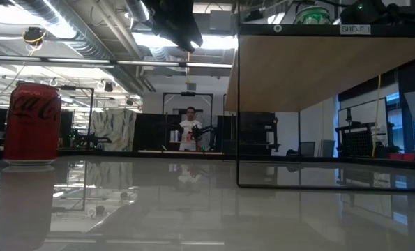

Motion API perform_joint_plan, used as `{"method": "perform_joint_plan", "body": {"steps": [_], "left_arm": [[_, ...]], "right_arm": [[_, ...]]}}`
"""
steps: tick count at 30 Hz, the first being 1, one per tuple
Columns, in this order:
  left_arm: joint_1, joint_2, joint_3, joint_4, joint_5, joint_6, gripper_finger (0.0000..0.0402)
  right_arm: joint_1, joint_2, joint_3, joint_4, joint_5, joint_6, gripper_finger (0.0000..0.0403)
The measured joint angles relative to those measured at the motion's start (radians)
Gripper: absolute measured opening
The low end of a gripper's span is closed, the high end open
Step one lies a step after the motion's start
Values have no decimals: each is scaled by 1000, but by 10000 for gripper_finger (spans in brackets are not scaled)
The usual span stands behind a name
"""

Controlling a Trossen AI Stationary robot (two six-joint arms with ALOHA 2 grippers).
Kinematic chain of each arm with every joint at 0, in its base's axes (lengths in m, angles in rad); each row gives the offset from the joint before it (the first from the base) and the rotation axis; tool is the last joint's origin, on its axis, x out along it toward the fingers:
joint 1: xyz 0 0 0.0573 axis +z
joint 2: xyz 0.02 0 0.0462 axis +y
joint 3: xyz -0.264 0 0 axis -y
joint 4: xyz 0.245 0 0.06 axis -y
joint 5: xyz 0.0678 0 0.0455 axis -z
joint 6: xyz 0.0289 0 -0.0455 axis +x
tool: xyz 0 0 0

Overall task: Place canned beverage on shelf
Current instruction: Adjust the silver soda can on the shelf, then put the top red black soda can on the shelf

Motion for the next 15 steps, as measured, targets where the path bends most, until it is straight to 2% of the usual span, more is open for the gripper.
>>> {"method": "perform_joint_plan", "body": {"steps": [8, 15], "left_arm": [[-3, -12, 4, -16, 4, 0, 275], [-30, -49, 53, -182, 23, -9, 275]], "right_arm": [[1, -63, -1, -59, 21, -4, 397], [1, -194, -1, -188, 14, 1, 397]]}}
